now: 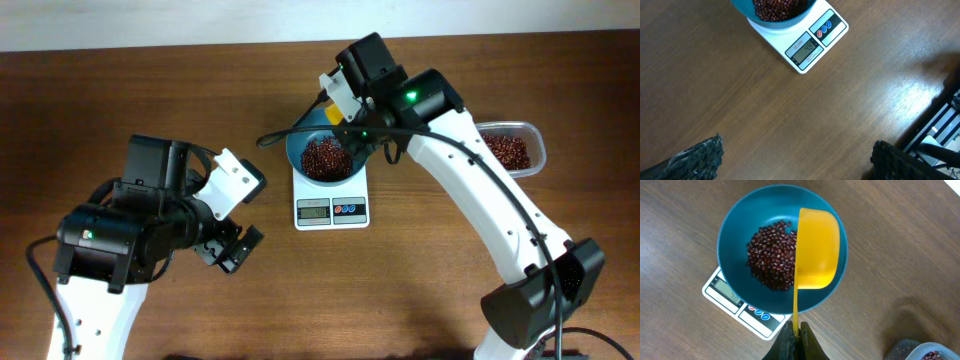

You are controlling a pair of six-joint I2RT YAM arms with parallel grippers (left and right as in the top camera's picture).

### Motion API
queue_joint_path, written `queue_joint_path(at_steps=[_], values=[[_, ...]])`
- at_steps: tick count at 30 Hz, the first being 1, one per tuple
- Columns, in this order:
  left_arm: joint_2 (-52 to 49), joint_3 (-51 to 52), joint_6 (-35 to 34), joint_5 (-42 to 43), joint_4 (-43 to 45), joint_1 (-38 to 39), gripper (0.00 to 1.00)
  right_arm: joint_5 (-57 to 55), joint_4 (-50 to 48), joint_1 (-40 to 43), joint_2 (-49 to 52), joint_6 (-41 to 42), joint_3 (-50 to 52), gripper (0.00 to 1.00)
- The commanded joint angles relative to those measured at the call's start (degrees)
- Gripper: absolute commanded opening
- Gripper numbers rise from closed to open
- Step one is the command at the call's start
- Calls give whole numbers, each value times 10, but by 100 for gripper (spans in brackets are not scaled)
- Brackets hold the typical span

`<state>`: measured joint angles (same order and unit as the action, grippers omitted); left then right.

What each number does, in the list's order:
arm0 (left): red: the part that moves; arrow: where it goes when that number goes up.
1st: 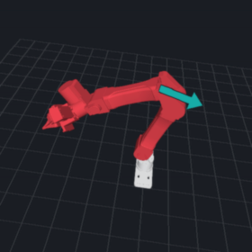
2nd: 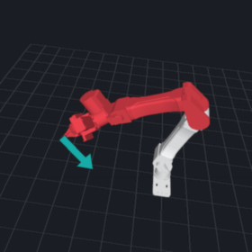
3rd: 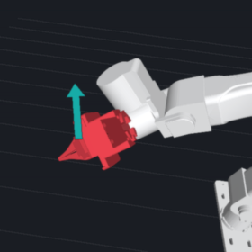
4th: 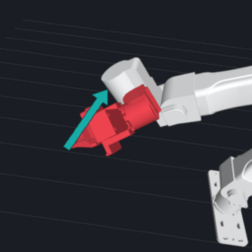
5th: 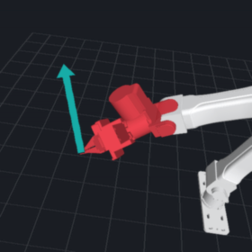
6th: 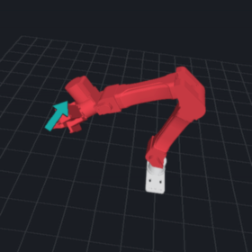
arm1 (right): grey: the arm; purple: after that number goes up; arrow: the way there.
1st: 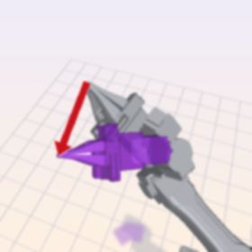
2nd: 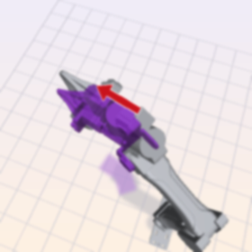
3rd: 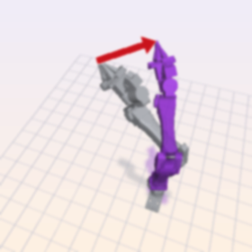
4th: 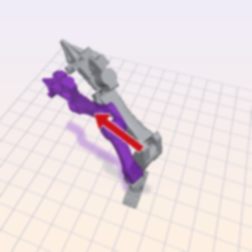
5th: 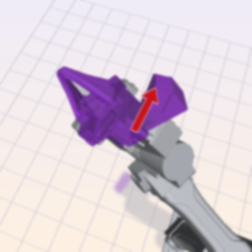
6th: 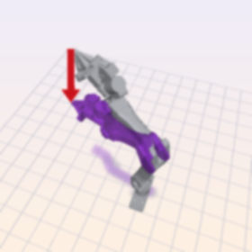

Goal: Scoop item into bowl and weigh 50g on scale
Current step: 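Hold the emptied scoop over the bowl with the right gripper, then move the yellow scoop right with the right gripper to the bean tub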

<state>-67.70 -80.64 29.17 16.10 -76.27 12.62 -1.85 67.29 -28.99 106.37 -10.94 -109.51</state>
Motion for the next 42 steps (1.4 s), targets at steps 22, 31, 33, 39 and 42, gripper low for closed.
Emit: queue_joint_path(at_steps=[22,31,33,39,42], values=[[3,-8,9,7,1,-3,99,38,-12,65,-4,96,-40,4],[3,-8,9,7,1,-3,99,36,49,216,-9,119,-54,4],[3,-8,9,7,1,-3,99,32,61,251,-9,119,-54,4],[3,-8,9,7,1,-3,99,-40,113,301,12,119,-3,4],[3,-8,9,7,1,-3,99,-51,107,300,17,119,14,4]])
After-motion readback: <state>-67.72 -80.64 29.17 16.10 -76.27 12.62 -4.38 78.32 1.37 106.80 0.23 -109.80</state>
